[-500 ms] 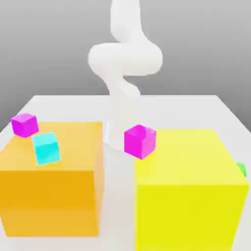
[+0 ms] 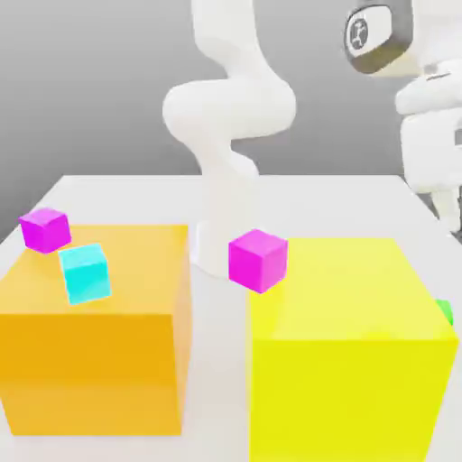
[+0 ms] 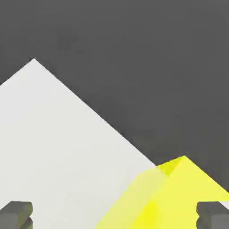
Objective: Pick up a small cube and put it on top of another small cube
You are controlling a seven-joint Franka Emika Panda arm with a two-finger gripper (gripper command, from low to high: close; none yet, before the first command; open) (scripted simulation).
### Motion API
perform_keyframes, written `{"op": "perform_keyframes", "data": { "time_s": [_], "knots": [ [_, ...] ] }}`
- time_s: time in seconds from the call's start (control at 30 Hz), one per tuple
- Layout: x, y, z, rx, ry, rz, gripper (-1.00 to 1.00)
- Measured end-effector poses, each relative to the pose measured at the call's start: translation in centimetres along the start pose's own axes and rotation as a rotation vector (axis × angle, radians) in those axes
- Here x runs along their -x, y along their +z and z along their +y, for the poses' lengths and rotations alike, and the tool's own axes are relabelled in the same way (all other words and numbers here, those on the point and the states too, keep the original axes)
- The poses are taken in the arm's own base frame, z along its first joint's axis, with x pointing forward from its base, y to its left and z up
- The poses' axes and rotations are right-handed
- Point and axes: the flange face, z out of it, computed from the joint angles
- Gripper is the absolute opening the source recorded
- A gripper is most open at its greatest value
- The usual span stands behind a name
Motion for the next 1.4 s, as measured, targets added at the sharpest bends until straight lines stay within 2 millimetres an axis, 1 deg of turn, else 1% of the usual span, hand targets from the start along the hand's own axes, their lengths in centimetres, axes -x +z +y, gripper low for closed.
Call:
{"op": "perform_keyframes", "data": {
  "time_s": [0.07, 0.1, 0.13, 0.2, 0.23, 0.27, 0.43, 0.47, 0.63, 0.67, 0.73, 0.87, 0.9, 0.93, 0.97, 1.0, 1.03, 1.1, 1.13, 1.17, 1.2, 1.27, 1.33, 1.4],
  "knots": [
    [3.4, 3.7, -2.3, 0.012, -0.106, -0.063, 0.00],
    [5.8, 5.4, -3.9, 0.014, -0.176, -0.095, 0.00],
    [7.7, 7.0, -4.7, 0.021, -0.227, -0.126, 0.00],
    [11.8, 10.1, -5.9, 0.034, -0.330, -0.187, 0.00],
    [13.6, 11.5, -6.1, 0.042, -0.371, -0.216, 0.00],
    [14.5, 12.8, -6.1, 0.046, -0.388, -0.230, 0.00],
    [16.4, 18.3, -5.7, 0.048, -0.405, -0.243, 0.00],
    [16.6, 18.9, -5.6, 0.049, -0.406, -0.243, -1.00],
    [16.6, 18.9, -5.6, 0.049, -0.405, -0.243, -1.00],
    [16.7, 19.3, -5.5, 0.049, -0.406, -0.244, -1.00],
    [16.4, 18.2, -5.7, 0.049, -0.406, -0.243, -1.00],
    [15.5, 14.2, -6.1, 0.050, -0.406, -0.243, -1.00],
    [14.7, 13.8, -5.7, 0.053, -0.402, -0.248, -1.00],
    [12.9, 13.1, -5.3, 0.052, -0.389, -0.241, -1.00],
    [10.5, 12.1, -4.7, 0.047, -0.372, -0.228, -1.00],
    [7.7, 10.9, -3.7, 0.041, -0.346, -0.212, -1.00],
    [4.5, 9.5, -1.9, 0.036, -0.305, -0.193, -1.00],
    [-1.1, 6.2, 1.4, 0.020, -0.249, -0.151, -1.00],
    [-3.5, 4.2, 3.3, 0.012, -0.217, -0.126, -1.00],
    [-5.0, 1.9, 3.9, -0.003, -0.217, -0.102, -1.00],
    [-6.3, 0.0, 5.2, -0.007, -0.191, -0.087, -1.00],
    [-7.1, -2.8, 7.8, 0.006, -0.113, -0.093, -1.00],
    [-7.3, -5.0, 11.1, 0.032, -0.007, -0.114, -1.00],
    [-7.0, -7.1, 14.5, 0.060, 0.109, -0.138, -1.00]
  ]
}}
